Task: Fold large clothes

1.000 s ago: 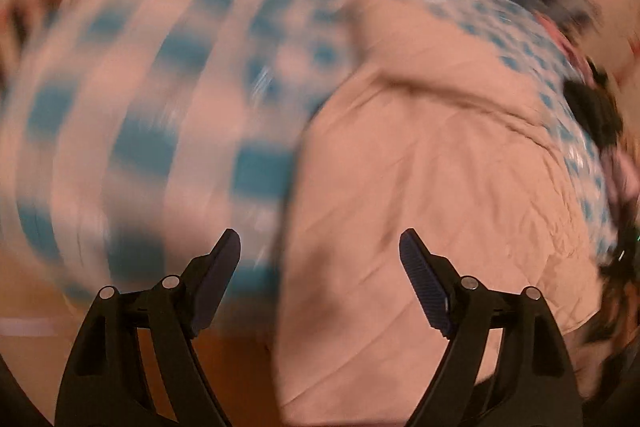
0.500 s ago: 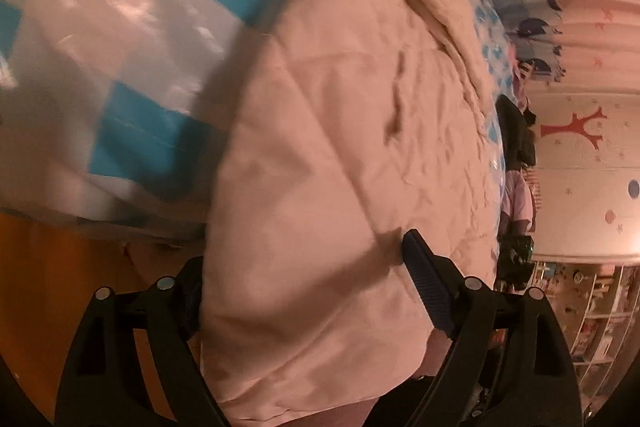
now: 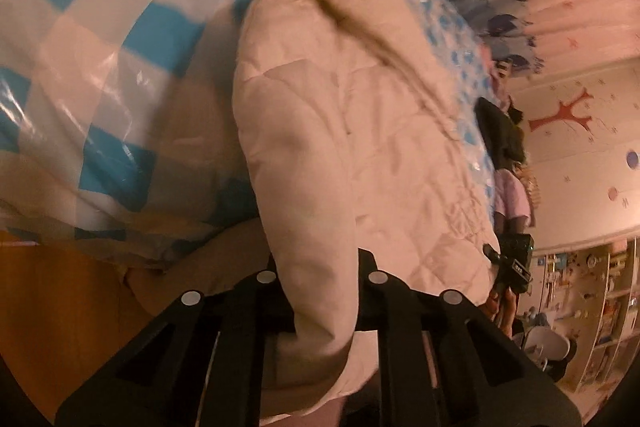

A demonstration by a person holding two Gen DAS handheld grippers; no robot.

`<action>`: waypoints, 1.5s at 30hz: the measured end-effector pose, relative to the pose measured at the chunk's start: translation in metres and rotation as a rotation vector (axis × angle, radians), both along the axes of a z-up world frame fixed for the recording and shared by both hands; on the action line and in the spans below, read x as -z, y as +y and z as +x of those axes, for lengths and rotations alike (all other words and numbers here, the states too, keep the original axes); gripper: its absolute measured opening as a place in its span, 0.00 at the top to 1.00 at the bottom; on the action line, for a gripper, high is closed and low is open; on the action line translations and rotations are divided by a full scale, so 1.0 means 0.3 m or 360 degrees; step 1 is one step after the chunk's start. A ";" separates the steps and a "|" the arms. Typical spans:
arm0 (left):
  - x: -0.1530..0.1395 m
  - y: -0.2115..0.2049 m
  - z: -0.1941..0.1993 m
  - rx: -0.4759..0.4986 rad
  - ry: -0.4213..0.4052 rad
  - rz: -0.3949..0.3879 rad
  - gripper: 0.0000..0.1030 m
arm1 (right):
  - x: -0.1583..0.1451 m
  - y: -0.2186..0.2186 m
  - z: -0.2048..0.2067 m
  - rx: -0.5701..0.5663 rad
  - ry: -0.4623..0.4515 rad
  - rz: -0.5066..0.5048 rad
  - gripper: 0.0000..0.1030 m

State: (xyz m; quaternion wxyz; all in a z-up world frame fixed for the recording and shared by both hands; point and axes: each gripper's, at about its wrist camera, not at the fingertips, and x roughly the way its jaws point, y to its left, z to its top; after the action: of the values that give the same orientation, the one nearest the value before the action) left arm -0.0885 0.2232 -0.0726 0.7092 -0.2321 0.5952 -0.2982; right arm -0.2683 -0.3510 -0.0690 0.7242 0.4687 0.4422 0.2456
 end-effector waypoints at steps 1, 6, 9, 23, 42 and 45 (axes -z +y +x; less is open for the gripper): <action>-0.041 -0.006 -0.019 0.0020 -0.0031 -0.0005 0.90 | -0.017 -0.001 -0.007 -0.0008 -0.0025 0.0010 0.83; -0.163 0.036 -0.123 0.0073 -0.0094 -0.0037 0.90 | -0.117 -0.013 -0.119 -0.0019 -0.0154 0.0064 0.83; -0.176 0.082 -0.200 0.0077 -0.0083 -0.0050 0.90 | -0.129 -0.021 -0.204 -0.0021 -0.0179 0.0096 0.83; 0.170 0.138 -0.281 0.0024 0.0259 -0.0116 0.54 | 0.045 -0.002 -0.330 -0.0089 -0.0040 0.0158 0.73; 0.175 0.137 -0.297 -0.0043 0.0229 -0.0107 0.56 | 0.056 0.013 -0.377 -0.0034 -0.0114 0.0241 0.80; 0.139 0.143 -0.318 -0.0041 0.0184 -0.0162 0.82 | 0.005 0.025 -0.382 -0.0029 -0.0207 0.0281 0.81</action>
State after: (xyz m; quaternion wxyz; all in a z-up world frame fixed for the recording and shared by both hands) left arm -0.1839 0.2662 -0.1142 0.6648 -0.2923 0.6162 -0.3049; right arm -0.3830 -0.3434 -0.0706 0.7051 0.5096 0.3752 0.3201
